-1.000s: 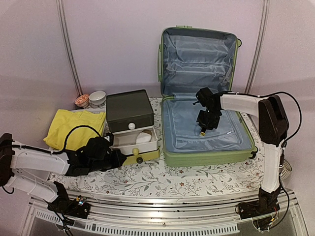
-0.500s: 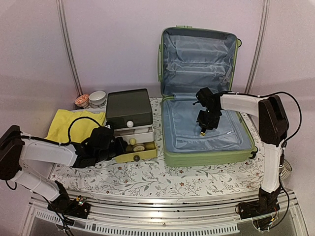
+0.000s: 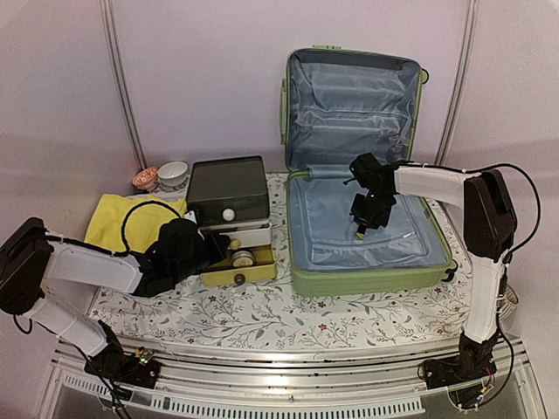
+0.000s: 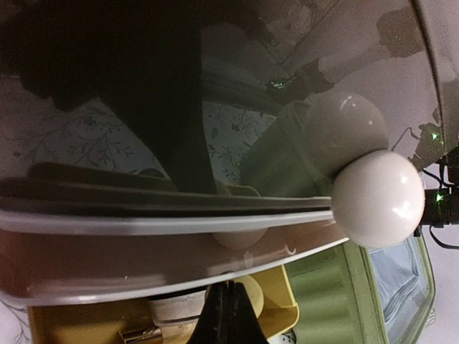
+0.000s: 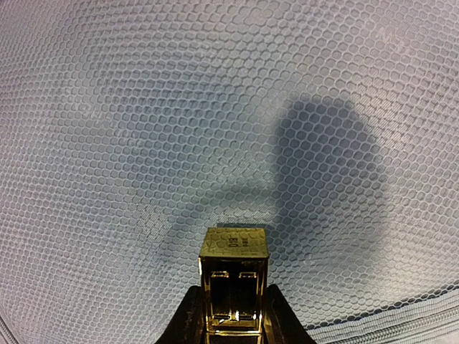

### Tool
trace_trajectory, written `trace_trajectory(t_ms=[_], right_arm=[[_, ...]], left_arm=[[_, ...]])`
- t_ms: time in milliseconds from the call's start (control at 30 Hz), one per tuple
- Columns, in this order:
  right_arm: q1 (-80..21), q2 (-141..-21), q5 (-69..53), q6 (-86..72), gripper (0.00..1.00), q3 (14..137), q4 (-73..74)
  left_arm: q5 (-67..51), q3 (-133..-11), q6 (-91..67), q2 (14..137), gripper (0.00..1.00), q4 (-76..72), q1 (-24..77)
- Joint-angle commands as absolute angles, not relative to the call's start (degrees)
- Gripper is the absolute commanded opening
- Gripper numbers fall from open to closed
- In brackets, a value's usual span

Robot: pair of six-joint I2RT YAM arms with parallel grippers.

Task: Open, take out, and arrange the luggage
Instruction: Close the drawer in the storage box.

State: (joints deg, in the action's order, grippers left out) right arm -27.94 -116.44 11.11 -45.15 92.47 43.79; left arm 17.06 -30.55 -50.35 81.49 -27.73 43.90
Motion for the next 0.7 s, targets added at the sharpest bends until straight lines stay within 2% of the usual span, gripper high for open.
trace_trajectory(t_ms=[0, 233, 433, 667], right_arm=[[-27.6, -113.7, 10.31, -44.67, 0.2, 91.4, 42.83], [-27.6, -112.45, 10.77, -44.48, 0.2, 90.48, 42.78], [-27.59, -111.81, 10.79, -44.47, 0.2, 89.84, 42.18], [-27.6, -112.06, 10.37, -44.38, 0.2, 89.79, 41.53]], left_arm=[[15.93, -31.63, -49.71, 84.91, 0.0, -35.29, 42.07], [14.42, -30.96, -50.05, 86.21, 0.0, -36.67, 41.31], [12.8, -25.73, -52.04, 81.35, 0.0, -38.44, 41.52], [10.57, -23.59, -54.1, 74.63, 0.0, -30.97, 44.49]])
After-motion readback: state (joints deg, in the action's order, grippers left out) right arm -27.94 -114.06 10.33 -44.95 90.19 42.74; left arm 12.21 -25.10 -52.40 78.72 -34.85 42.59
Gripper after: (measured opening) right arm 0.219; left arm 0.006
